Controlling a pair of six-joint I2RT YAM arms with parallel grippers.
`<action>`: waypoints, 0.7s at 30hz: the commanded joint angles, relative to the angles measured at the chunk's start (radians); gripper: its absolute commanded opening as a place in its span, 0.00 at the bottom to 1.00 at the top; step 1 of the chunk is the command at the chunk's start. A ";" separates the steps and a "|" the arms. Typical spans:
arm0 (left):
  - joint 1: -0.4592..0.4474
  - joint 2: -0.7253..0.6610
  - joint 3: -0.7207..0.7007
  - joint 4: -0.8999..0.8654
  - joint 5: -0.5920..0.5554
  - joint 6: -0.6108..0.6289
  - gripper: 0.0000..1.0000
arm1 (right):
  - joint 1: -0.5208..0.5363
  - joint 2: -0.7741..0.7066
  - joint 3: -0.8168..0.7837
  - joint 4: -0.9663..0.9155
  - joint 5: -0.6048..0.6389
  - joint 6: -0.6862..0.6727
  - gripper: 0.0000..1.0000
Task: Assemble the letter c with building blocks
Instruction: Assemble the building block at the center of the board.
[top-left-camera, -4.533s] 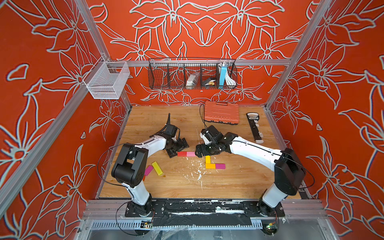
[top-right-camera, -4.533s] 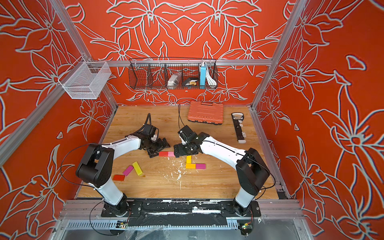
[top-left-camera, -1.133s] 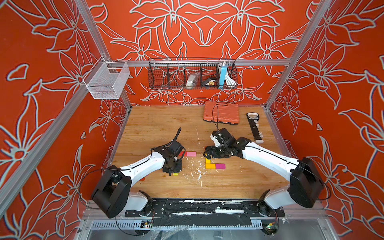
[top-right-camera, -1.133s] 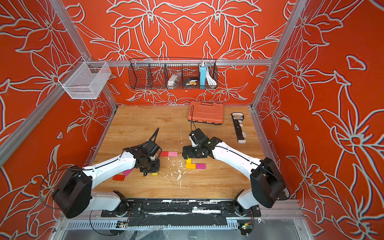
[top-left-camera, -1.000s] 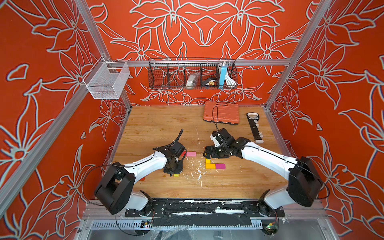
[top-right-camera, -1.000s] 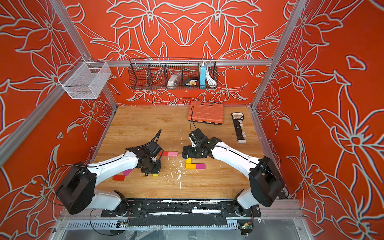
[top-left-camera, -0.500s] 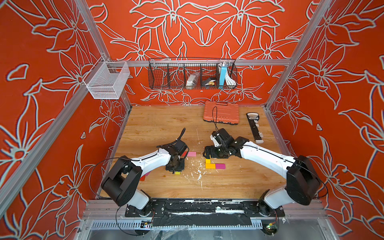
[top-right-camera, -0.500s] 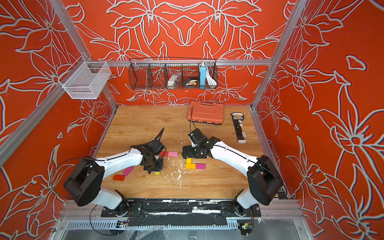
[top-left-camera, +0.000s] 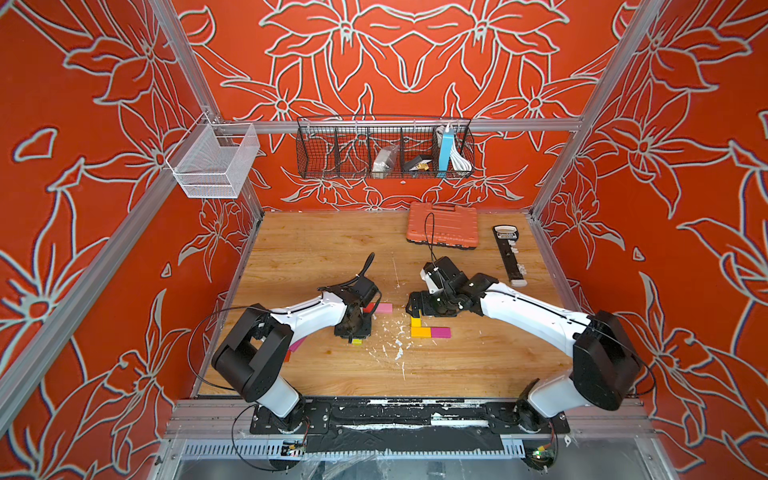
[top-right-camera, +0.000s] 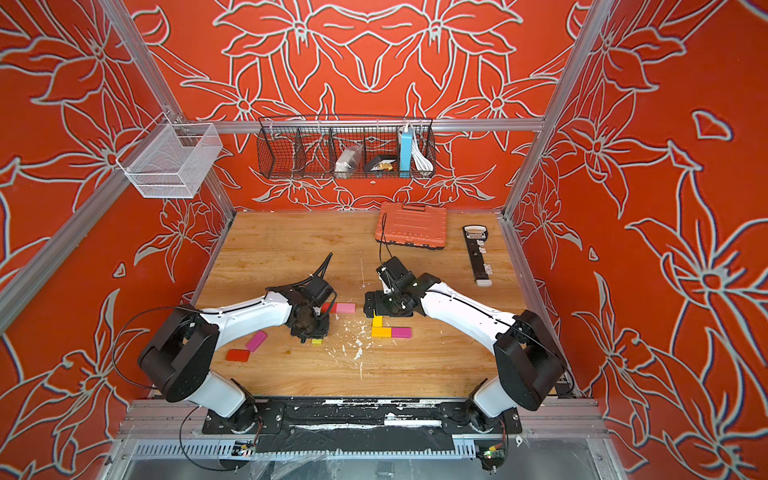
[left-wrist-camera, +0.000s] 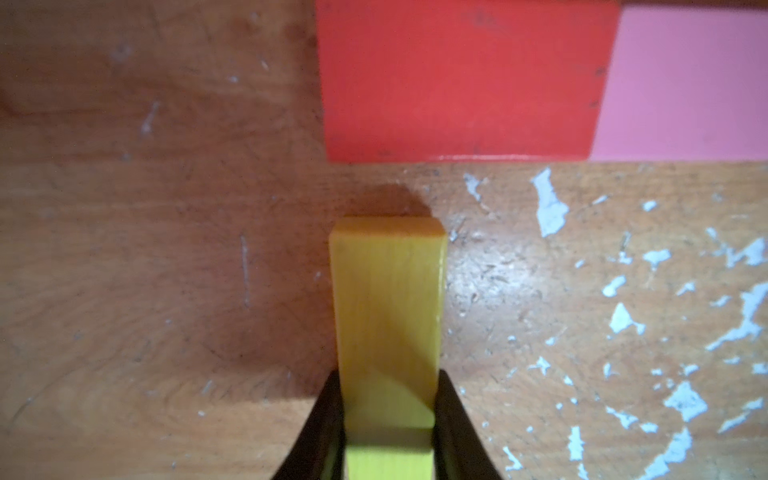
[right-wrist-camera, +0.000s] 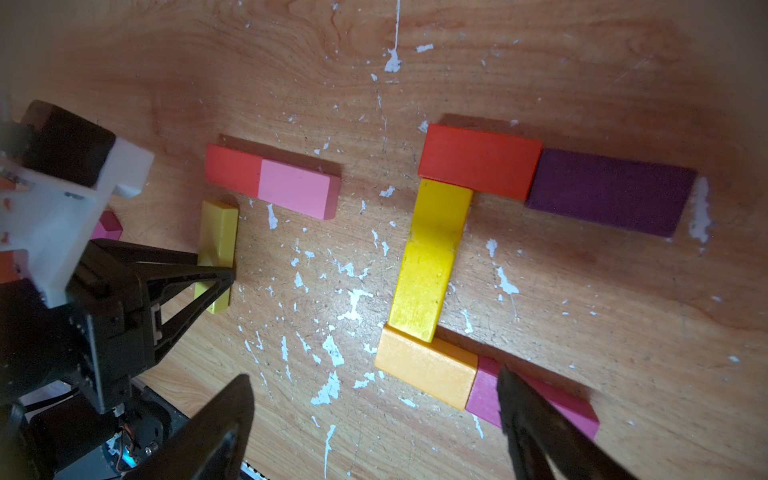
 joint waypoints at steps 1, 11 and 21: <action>-0.007 0.025 0.011 -0.008 -0.004 0.018 0.28 | -0.005 0.013 0.019 0.000 -0.004 0.001 0.94; -0.006 -0.097 0.007 -0.094 0.033 -0.012 0.73 | -0.004 0.011 0.018 0.010 -0.025 -0.003 0.94; -0.009 -0.408 -0.149 0.020 0.262 -0.299 0.98 | -0.004 0.022 0.019 0.019 -0.031 0.006 0.94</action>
